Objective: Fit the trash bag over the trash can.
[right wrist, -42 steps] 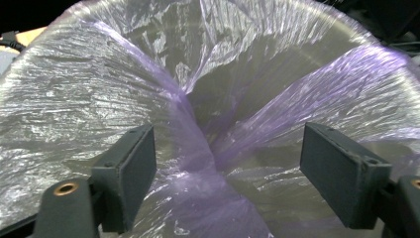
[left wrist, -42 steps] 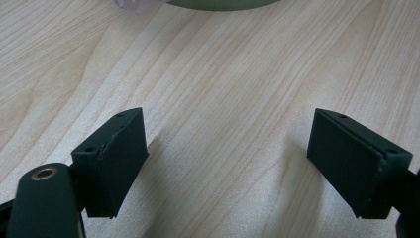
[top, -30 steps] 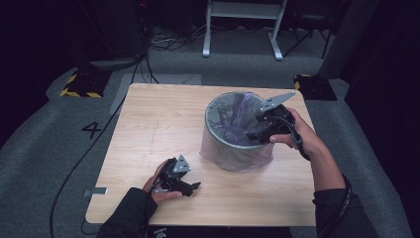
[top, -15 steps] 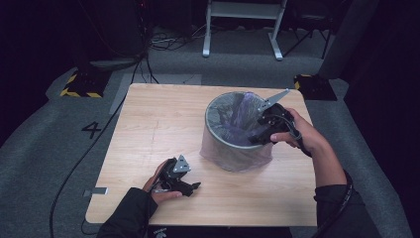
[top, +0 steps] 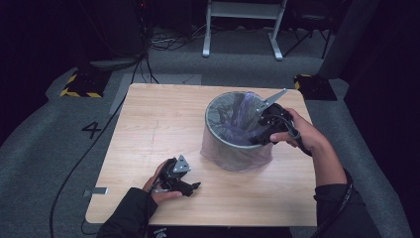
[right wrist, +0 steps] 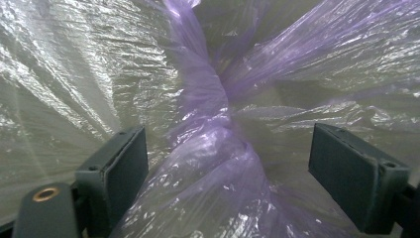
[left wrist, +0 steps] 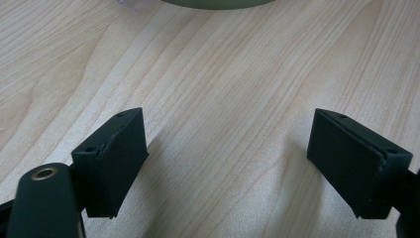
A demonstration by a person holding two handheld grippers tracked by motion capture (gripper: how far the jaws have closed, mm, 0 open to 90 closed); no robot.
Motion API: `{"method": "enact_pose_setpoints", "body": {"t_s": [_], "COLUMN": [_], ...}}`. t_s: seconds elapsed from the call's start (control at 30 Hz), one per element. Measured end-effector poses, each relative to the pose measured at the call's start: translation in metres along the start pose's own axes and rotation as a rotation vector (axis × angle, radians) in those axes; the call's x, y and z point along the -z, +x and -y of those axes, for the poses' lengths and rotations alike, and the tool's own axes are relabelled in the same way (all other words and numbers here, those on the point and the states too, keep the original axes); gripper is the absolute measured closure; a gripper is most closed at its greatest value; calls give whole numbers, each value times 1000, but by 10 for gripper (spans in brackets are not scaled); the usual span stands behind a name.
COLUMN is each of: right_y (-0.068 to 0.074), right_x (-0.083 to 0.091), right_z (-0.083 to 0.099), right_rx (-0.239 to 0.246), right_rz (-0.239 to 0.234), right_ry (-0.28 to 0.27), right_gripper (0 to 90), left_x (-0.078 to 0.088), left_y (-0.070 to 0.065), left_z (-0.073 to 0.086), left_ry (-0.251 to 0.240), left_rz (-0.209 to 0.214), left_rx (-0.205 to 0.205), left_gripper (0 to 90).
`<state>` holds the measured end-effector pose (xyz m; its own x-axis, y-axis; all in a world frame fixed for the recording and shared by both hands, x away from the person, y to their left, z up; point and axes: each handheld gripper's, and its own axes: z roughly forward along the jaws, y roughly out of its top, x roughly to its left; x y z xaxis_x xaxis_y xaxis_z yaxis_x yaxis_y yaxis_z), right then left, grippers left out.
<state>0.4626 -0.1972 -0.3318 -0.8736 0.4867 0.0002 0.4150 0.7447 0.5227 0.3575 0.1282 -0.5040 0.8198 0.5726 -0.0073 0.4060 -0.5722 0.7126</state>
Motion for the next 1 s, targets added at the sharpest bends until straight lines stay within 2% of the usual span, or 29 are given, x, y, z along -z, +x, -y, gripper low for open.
{"method": "enact_pose_setpoints", "body": {"t_s": [0.43,0.6,0.83,1.0], "right_y": [1,2,3,6], "right_x": [0,1,13,22], "right_z": [-3,-2,-2,1], "right_rx": [-2,-2,-9,-6], "right_rz": [11,21,52,79], "right_ry": [35,3,-104,-161], "right_gripper": [158,171,176,185], "left_x": [0,0,0,0], "left_y": [0,0,0,0], "left_z": [0,0,0,0], "left_ry": [0,1,1,1], "left_rz": [0,0,-2,-2], "left_rx": [0,0,0,0], "left_gripper": [150,151,150,151]}}
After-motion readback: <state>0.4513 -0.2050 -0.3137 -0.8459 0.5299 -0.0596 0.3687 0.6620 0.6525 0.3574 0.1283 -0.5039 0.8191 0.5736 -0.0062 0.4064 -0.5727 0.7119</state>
